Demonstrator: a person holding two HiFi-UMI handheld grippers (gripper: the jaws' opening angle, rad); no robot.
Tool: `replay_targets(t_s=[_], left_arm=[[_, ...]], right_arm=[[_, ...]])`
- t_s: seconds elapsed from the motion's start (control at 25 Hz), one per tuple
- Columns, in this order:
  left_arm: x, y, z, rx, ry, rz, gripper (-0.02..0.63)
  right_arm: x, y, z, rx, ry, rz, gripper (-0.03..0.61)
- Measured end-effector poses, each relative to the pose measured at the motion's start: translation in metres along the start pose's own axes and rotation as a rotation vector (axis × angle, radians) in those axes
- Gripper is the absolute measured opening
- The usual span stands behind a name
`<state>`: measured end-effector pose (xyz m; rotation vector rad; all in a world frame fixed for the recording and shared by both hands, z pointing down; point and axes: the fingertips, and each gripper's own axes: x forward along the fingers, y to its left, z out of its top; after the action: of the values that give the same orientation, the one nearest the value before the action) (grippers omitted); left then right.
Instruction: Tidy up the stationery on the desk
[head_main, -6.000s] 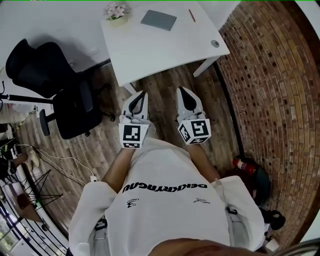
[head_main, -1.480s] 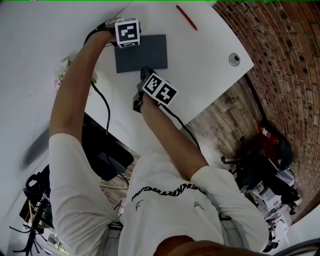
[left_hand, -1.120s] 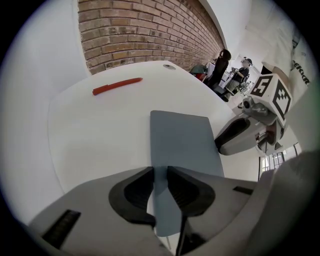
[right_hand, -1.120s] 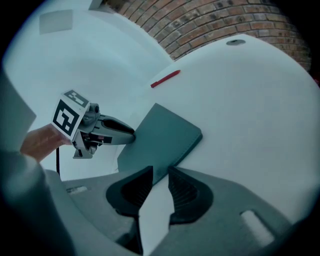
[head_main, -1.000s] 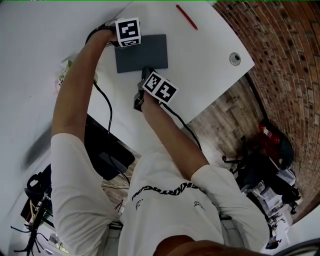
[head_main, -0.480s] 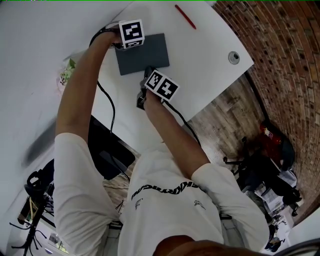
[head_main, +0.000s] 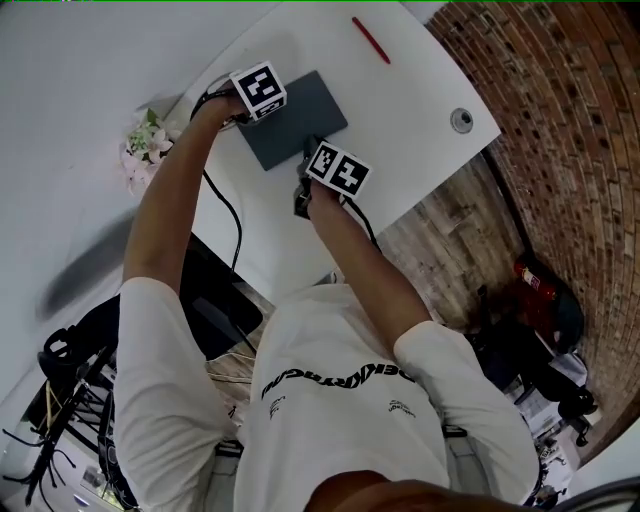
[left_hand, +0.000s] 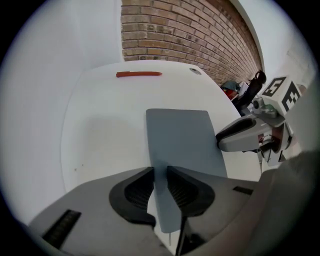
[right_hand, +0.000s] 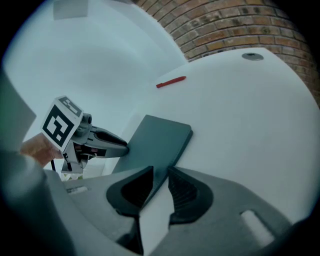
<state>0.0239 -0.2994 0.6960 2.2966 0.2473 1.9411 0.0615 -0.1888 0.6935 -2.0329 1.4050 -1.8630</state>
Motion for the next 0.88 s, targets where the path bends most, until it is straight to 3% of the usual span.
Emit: replay_targets(t_s=[0.16, 0.52, 0.88], left_arm=[[0.0, -0.012, -0.011, -0.127, -0.03, 0.029, 0.083], [0.003, -0.05, -0.028, -0.416, -0.124, 0.13, 0.083], [0.008, -0.093, -0.042, -0.746, -0.258, 0.138, 0.083]], right_arm=[[-0.005, -0.006, 0.0, -0.142, 0.05, 0.011, 0.086], [-0.018, -0.02, -0.001, -0.318, 0.142, 0.032, 0.095], [-0.026, -0.029, 0.003, -0.577, 0.249, 0.07, 0.096]])
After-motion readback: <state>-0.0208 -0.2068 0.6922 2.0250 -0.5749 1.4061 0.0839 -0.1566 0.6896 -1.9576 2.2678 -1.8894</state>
